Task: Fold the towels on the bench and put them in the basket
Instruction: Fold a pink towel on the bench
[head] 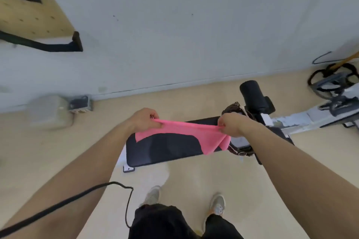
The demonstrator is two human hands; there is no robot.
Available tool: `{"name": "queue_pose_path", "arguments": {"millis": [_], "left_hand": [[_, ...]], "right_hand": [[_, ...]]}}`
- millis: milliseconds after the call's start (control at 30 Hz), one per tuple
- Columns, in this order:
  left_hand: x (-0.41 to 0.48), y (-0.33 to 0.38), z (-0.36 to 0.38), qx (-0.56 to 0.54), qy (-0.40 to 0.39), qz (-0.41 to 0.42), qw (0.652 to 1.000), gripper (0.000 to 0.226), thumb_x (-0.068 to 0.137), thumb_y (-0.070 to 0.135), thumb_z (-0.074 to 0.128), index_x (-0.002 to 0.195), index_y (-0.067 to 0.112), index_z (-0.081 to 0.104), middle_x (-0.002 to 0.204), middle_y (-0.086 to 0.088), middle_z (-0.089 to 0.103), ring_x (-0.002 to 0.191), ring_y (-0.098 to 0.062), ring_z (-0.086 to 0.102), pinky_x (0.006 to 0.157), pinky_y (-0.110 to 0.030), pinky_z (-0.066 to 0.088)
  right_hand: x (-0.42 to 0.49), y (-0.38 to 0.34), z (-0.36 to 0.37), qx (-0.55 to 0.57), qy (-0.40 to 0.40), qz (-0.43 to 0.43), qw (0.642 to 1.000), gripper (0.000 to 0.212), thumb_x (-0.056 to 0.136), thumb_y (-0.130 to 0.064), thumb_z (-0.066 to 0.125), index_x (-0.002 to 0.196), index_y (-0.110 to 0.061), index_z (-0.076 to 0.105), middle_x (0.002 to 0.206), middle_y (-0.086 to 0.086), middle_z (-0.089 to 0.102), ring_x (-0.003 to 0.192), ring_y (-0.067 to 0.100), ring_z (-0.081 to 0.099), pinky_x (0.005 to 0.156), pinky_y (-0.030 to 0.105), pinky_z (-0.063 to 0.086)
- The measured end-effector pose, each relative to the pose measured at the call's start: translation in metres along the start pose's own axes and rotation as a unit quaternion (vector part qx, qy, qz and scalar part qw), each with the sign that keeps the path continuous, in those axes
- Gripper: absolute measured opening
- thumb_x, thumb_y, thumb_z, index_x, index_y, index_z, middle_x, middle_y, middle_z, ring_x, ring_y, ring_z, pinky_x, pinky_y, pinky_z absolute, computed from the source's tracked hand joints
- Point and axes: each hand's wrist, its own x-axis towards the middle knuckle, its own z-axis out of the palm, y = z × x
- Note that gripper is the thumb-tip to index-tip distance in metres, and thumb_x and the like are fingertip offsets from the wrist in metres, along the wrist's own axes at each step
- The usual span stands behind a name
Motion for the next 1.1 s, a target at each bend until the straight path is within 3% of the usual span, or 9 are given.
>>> {"name": "queue_pose_path", "arguments": {"millis": [100,200,267,333,433,533,633,933,1100], "left_hand": [[-0.025,-0.009,0.018,-0.026,0.030,-0.048,0.998,0.020,0.077,0.027,0.082,0.072,0.028,0.062,0.077,0.009,0.059,0.072,-0.011,0.052,0.061,-0.024,0.038],[-0.048,-0.017,0.030,-0.049,0.041,-0.078,0.995,0.020,0.075,0.028,0.083,0.071,0.026,0.063,0.073,0.009,0.058,0.069,-0.011,0.051,0.059,-0.024,0.037],[-0.064,-0.025,0.035,-0.059,0.033,-0.084,0.994,0.020,0.074,0.029,0.083,0.073,0.023,0.065,0.072,0.008,0.058,0.068,-0.012,0.051,0.059,-0.024,0.037],[-0.079,-0.033,0.038,-0.059,0.012,-0.082,0.995,0.018,0.077,0.026,0.083,0.079,0.017,0.067,0.074,0.006,0.059,0.070,-0.012,0.051,0.058,-0.022,0.037],[-0.099,-0.053,0.042,-0.097,-0.030,-0.084,0.991,0.025,0.076,0.032,0.084,0.084,0.014,0.067,0.069,0.008,0.054,0.063,-0.011,0.047,0.052,-0.020,0.033],[-0.111,-0.081,0.043,-0.158,-0.069,-0.108,0.979,0.035,0.077,0.048,0.080,0.079,0.018,0.064,0.061,0.004,0.041,0.055,-0.014,0.035,0.045,-0.024,0.023],[-0.114,-0.104,0.047,-0.172,-0.064,-0.118,0.976,0.033,0.083,0.047,0.075,0.075,0.018,0.061,0.059,0.005,0.041,0.052,-0.013,0.037,0.044,-0.022,0.024],[-0.005,-0.183,0.101,-0.055,0.013,-0.163,0.985,0.041,0.089,0.053,0.062,0.068,0.020,0.051,0.069,0.005,0.054,0.066,-0.014,0.051,0.058,-0.029,0.034],[0.112,-0.244,0.150,0.044,0.083,-0.123,0.988,0.039,0.096,0.055,0.050,0.073,0.024,0.047,0.073,0.003,0.055,0.075,-0.022,0.057,0.061,-0.033,0.036]], "right_hand": [[0.015,0.001,0.011,-0.066,-0.020,-0.048,0.996,0.017,0.090,-0.018,0.045,0.097,-0.014,0.060,0.099,0.006,0.071,0.092,0.029,0.064,0.086,0.041,0.054],[0.016,0.005,0.029,-0.037,-0.021,-0.076,0.996,0.031,0.093,-0.039,0.041,0.109,-0.014,0.049,0.095,0.006,0.066,0.087,0.029,0.062,0.084,0.045,0.052],[0.009,0.003,0.042,-0.028,-0.025,-0.080,0.996,0.034,0.095,-0.040,0.044,0.112,-0.012,0.054,0.098,0.008,0.065,0.091,0.030,0.063,0.086,0.045,0.052],[0.003,-0.002,0.054,-0.022,-0.033,-0.082,0.996,0.028,0.096,-0.036,0.048,0.103,-0.013,0.063,0.096,0.007,0.065,0.090,0.027,0.062,0.083,0.038,0.051],[0.000,-0.007,0.070,0.012,-0.054,-0.080,0.995,0.028,0.096,-0.040,0.054,0.081,-0.017,0.062,0.075,-0.004,0.058,0.072,0.017,0.056,0.063,0.028,0.041],[-0.003,-0.018,0.081,0.058,-0.042,-0.075,0.995,0.030,0.094,-0.044,0.060,0.075,-0.021,0.061,0.079,-0.003,0.063,0.076,0.017,0.059,0.067,0.031,0.046],[0.005,-0.037,0.085,0.076,-0.026,-0.072,0.994,0.036,0.094,-0.045,0.060,0.072,-0.016,0.060,0.073,-0.001,0.059,0.069,0.016,0.056,0.062,0.030,0.043],[0.124,-0.052,0.114,0.000,-0.017,-0.042,0.999,0.043,0.095,-0.052,0.053,0.069,-0.017,0.055,0.070,0.000,0.060,0.066,0.019,0.058,0.063,0.035,0.047],[0.255,-0.035,0.151,-0.070,0.021,-0.046,0.996,0.037,0.102,-0.043,0.041,0.070,-0.025,0.045,0.080,0.000,0.057,0.081,0.025,0.054,0.070,0.035,0.043]]}}
